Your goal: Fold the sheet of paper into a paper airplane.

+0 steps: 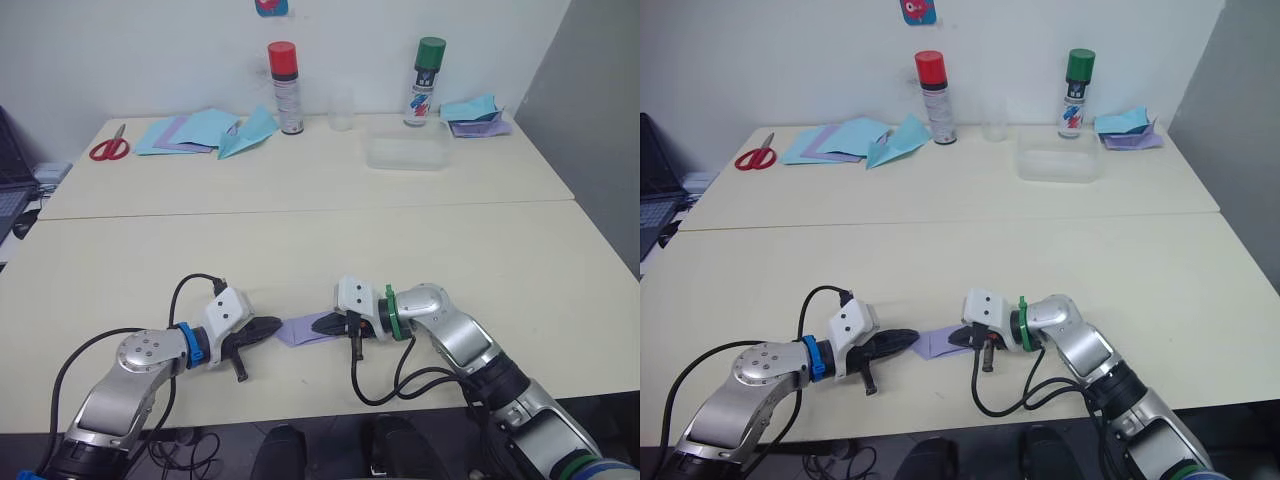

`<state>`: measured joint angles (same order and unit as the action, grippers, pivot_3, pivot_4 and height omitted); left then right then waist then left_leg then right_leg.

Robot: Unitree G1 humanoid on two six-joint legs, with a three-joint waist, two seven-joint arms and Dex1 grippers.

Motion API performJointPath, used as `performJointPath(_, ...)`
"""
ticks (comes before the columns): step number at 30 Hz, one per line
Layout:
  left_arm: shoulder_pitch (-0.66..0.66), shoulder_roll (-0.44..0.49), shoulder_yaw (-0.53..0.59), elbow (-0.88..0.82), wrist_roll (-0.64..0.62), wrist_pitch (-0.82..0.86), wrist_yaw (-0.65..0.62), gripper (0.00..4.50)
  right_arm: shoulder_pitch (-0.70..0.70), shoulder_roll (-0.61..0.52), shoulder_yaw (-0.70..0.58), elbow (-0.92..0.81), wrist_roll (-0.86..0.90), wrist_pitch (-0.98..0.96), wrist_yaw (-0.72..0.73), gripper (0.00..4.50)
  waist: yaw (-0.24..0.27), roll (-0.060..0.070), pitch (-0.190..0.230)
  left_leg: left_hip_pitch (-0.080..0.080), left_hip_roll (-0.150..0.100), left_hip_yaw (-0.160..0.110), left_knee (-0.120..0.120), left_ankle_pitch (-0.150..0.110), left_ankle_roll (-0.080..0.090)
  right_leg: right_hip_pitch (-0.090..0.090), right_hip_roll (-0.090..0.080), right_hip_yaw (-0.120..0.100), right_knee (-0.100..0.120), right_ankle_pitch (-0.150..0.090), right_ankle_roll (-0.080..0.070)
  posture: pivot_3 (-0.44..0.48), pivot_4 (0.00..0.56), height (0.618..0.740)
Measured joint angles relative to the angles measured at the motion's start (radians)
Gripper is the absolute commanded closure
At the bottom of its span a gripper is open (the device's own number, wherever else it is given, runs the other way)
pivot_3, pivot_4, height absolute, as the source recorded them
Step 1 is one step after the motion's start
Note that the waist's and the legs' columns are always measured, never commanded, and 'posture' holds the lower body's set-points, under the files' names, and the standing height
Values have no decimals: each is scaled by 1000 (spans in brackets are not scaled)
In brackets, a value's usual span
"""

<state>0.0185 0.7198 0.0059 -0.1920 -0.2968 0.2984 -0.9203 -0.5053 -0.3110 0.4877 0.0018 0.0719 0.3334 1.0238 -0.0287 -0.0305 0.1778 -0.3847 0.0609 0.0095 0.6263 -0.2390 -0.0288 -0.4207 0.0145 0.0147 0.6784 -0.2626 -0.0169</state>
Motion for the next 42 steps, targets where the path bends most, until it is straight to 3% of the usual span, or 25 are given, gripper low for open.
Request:
performJointPath(3,2,4,57,-6,-35,12,-6,3559,-9,-13,-35,-11,8,-24,1,3889,-1,-2,1,-7,1,2,0,0,0,-4,1,-1,-2,-1,-1,0,150,740)
performJointPath(6,16,30,129,-60,-94,28,-23,2581,-15,-50,-61,-24,27,-49,21,2799,-1,-2,1,-14,1,2,0,0,0,-10,1,-3,-2,-1,-1,0,150,740)
performJointPath(13,126,81,222,-170,-136,-25,-100,347,-16,-67,-67,-29,29,-165,46,195,-6,-2,1,-14,1,4,0,-1,-1,-11,1,-1,-4,-1,-1,0,150,740)
performJointPath(14,148,83,231,-188,-137,-34,-109,38,-17,-70,-68,-30,29,-188,49,0,-5,-2,1,-14,2,4,0,-1,-1,-11,1,-1,-4,-1,-1,0,150,740)
performJointPath(21,303,76,276,-241,-107,-188,-144,38,-7,-102,-48,-48,-14,-296,65,0,-2,-2,2,-12,1,4,2,-1,-1,-10,1,-1,-1,-1,-2,0,150,740)
performJointPath(29,364,26,275,-250,-78,-267,-111,38,-35,-37,26,115,-145,-339,-2,0,-3,-2,1,-11,1,5,2,-1,-1,-9,2,-1,0,-1,-2,0,150,740)
performJointPath(32,368,22,275,-263,-78,-256,-89,0,-48,-16,35,155,-167,-353,-10,616,-3,-3,1,-11,1,5,2,-1,-1,-9,2,-1,0,-1,-3,0,150,740)
performJointPath(37,368,20,275,-316,-89,-207,-47,0,-58,13,32,174,-152,-283,-16,2471,-3,-3,1,-11,1,5,3,-1,-1,-9,2,-1,1,-1,-3,0,150,740)
performJointPath(42,371,20,275,-351,-100,-166,-28,0,-38,15,-26,97,-40,-48,23,4367,-2,-3,1,-11,2,5,3,-1,-1,-9,2,-1,1,-1,-3,0,150,740)
